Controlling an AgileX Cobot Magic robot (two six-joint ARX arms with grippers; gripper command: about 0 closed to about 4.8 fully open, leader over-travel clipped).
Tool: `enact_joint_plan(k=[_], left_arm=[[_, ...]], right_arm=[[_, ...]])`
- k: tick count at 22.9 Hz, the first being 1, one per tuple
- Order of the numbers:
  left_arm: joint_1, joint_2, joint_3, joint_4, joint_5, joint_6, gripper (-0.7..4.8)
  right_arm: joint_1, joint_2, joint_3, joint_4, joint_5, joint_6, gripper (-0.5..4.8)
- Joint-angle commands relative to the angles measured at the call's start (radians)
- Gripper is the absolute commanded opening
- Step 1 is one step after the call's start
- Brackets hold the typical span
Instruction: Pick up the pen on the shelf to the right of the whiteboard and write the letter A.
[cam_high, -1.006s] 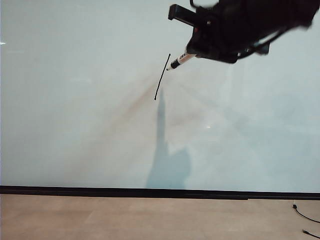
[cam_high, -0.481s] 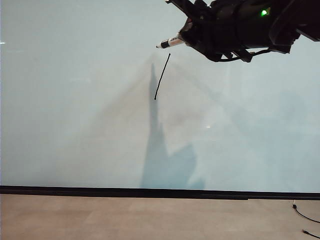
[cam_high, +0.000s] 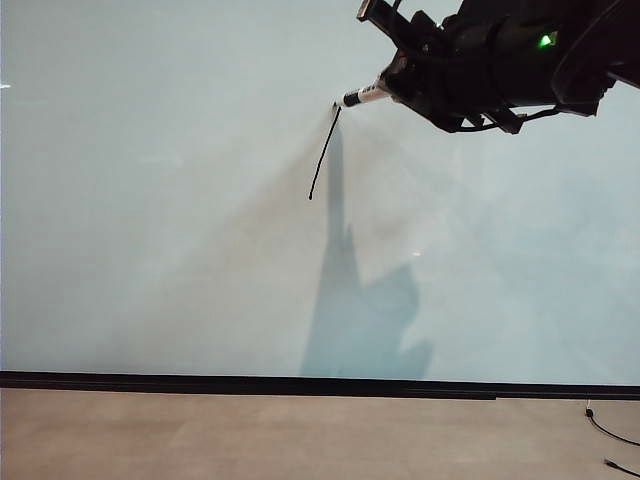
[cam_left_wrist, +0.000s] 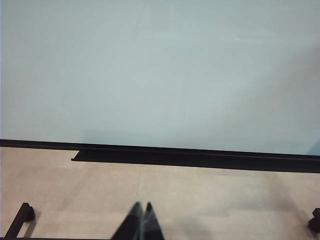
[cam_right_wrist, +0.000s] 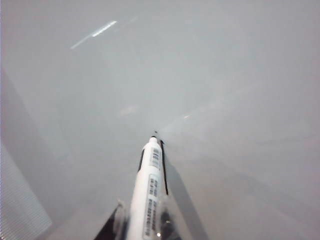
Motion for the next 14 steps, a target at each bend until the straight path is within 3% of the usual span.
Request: enact_joint_plan(k=[1,14], left_arm=[[0.0,0.0,0.002,0.008,0.0,0.004,-0.05],[0.0,0.0,0.002,0.008,0.0,0.004,-0.04]], right_arm=[[-0.003,-0.003,0.005,0.01,0.001,0.008,-0.06],[-0.003,-0.003,0.002,-0.05,0.095,0.012,-0.06]])
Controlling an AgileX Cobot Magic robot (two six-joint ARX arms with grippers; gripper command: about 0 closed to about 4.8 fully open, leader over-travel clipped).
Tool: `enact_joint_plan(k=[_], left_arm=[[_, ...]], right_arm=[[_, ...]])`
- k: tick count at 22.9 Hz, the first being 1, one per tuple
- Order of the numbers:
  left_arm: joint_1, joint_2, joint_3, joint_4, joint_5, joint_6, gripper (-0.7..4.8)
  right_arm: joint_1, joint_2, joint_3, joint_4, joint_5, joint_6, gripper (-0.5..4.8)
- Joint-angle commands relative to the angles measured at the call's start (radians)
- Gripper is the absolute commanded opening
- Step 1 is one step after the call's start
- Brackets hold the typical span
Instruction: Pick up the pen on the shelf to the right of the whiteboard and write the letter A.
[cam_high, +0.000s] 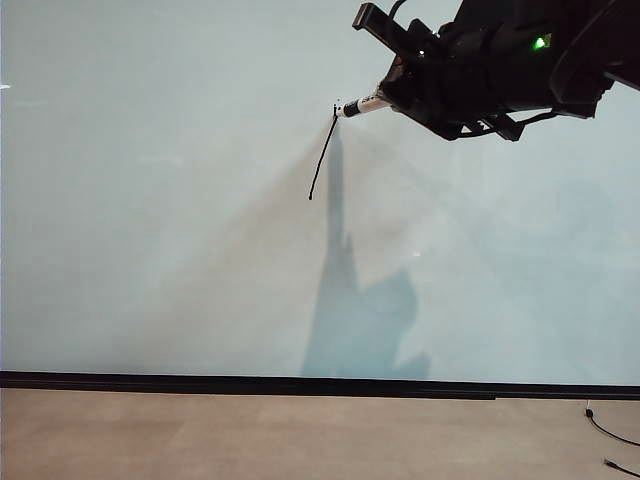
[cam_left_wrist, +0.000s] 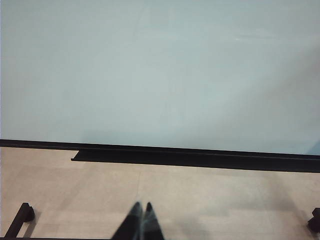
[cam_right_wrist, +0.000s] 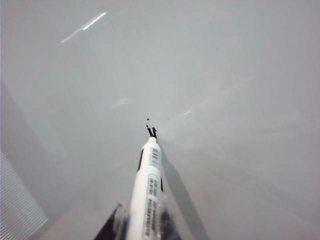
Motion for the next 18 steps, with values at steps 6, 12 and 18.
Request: enact_joint_plan(k=[6,12,18], left_arm=[[0.0,0.0,0.002,0.008,0.0,0.005,-0.04],[0.0,0.0,0.002,0.008,0.0,0.005,-0.04],[0.0,0.0,0.002,0.008,0.0,0.005,-0.04]], right_arm=[[-0.003,-0.003,0.002,-0.012,0.066,0.003,-0.06],[-0.003,-0.003,-0.005,-0.021,0.081,0.003,-0.06],[-0.003,-0.004,-0.05,0.011,0.103,0.003,-0.06]])
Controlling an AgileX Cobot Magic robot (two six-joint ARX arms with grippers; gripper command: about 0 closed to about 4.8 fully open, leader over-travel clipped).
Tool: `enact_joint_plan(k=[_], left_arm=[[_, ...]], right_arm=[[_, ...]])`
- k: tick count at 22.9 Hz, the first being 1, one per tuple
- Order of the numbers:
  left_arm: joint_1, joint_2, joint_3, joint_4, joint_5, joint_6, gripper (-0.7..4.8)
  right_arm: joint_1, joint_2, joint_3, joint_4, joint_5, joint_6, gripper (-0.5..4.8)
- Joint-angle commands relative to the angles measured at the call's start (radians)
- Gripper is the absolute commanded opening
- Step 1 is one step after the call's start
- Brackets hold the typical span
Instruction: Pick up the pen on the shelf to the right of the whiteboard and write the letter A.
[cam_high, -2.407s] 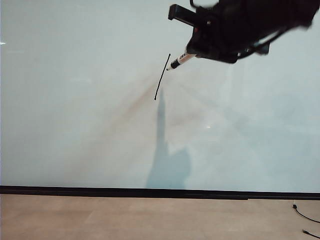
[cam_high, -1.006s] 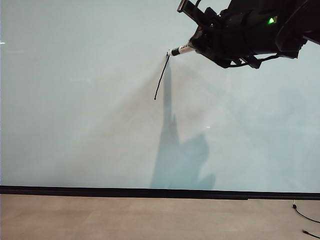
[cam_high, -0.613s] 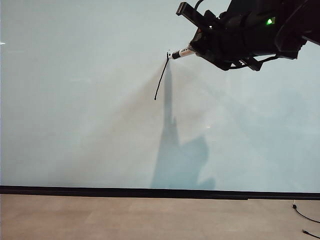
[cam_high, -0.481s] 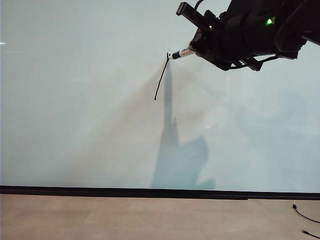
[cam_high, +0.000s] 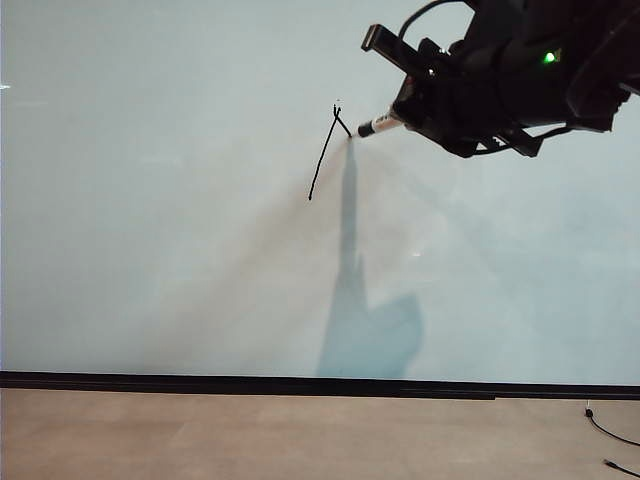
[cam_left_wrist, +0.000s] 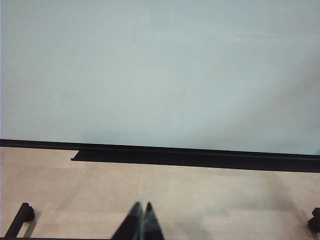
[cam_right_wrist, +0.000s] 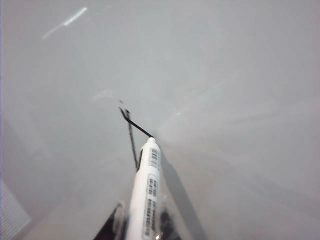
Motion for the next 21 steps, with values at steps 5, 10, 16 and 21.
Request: enact_joint_plan(k=[5,10,16,21], left_arm=[[0.0,0.0,0.002,0.008,0.0,0.004,-0.05],[0.0,0.0,0.002,0.008,0.0,0.004,-0.04],[0.0,0.0,0.002,0.008,0.0,0.004,-0.05],[0.0,0.0,0.002,0.008,0.0,0.004,-0.05]], right_arm=[[-0.005,-0.002,-0.015,0.007,0.052,0.002,-0.06],[-0.005,-0.002,-0.026,-0.008,0.073,0.0,-0.06],[-0.012,-0.002,-0.035,-0.034,0.08,-0.016,-0.06],[-0.02,-0.002,-0.035,-0.045,0.099,-0.024,-0.06]])
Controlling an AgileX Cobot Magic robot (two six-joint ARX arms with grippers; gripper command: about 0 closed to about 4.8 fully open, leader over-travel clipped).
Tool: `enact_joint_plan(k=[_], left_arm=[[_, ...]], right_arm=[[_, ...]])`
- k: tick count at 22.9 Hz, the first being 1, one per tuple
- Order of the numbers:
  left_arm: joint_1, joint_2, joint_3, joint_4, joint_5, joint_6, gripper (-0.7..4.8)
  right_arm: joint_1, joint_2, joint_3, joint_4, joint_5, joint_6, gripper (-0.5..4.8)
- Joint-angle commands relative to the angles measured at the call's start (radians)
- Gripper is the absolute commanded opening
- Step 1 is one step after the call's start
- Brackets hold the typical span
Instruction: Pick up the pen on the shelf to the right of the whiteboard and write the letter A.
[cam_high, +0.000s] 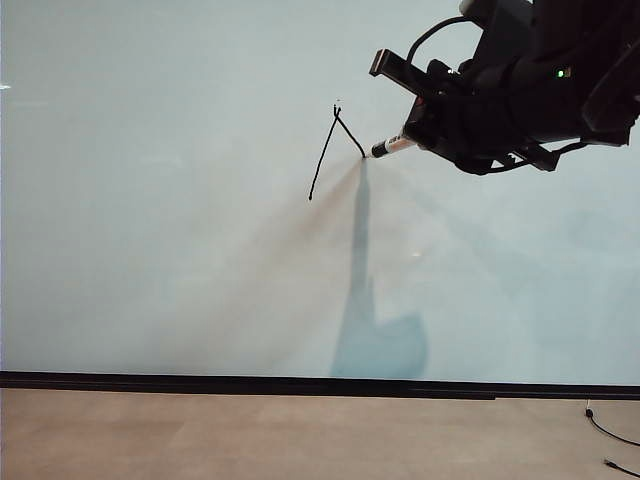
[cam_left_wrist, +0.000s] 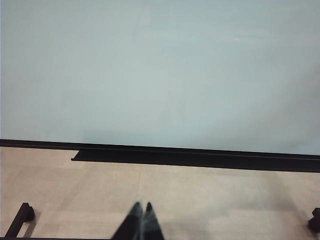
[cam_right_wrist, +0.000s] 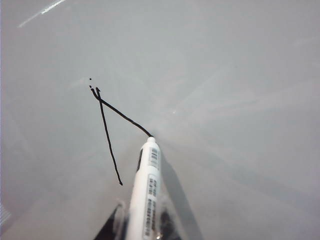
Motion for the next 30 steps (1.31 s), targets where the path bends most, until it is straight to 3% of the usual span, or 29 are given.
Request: enact_joint_plan(k=[1,16,22,26,30], left_arm=[[0.0,0.0,0.002,0.008,0.0,0.004,-0.05],[0.0,0.0,0.002,0.008,0.0,0.004,-0.05],[0.0,0.0,0.002,0.008,0.0,0.004,-0.05],[0.0,0.0,0.002,0.008,0.0,0.004,-0.04],[0.0,0.0,0.002,0.008,0.0,0.004,-0.05]], right_arm=[[-0.016,-0.002,0.002,-0.032,0.051,-0.008,-0.05],[-0.018,-0.002,-0.061,0.011,0.082,-0.008,-0.06],[0.014,-0.006,-0.066,0.026,-0.006,-0.01,-0.06],[0.125,-0.027,-0.066,0.019,-0.053,-0.091,-0.05],[0.206,-0.052,-0.055,0.0,-0.06,-0.273,-0.06]])
